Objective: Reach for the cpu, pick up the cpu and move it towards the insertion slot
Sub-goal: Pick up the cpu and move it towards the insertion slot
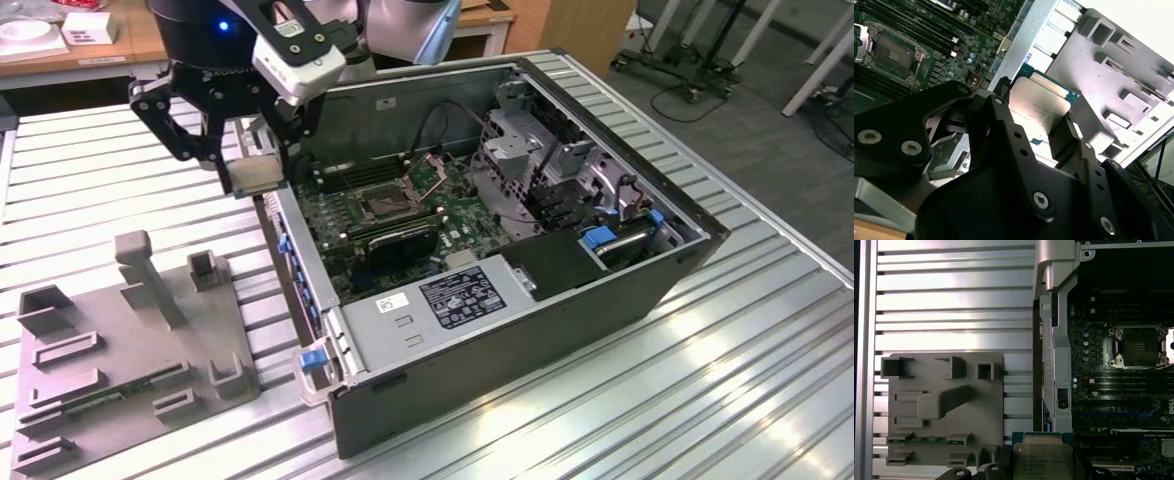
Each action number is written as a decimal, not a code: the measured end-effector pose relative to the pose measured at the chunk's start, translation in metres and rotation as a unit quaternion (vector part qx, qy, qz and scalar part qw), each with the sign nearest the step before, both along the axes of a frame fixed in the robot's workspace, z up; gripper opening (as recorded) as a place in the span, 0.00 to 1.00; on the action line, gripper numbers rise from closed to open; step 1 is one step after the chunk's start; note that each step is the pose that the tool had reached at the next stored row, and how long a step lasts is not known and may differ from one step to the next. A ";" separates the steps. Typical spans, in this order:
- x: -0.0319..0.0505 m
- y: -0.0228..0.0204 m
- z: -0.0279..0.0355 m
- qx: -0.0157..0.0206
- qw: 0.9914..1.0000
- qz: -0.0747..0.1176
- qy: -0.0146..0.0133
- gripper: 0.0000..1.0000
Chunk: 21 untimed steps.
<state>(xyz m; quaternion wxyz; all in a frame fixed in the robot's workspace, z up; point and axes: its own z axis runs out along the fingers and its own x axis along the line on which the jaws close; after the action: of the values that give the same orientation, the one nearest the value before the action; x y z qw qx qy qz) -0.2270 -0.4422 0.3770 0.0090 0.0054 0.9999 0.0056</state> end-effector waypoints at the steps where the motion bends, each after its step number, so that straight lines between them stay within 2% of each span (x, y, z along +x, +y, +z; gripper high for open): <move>1: 0.0003 0.0000 0.0001 0.000 1.000 0.000 0.000 0.55; 21: 0.0136 0.0021 -0.0001 0.000 1.000 0.000 0.000 0.55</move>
<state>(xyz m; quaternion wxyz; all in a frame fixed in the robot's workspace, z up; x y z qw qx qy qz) -0.2134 -0.4400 0.3769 0.0089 0.0054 0.9999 0.0055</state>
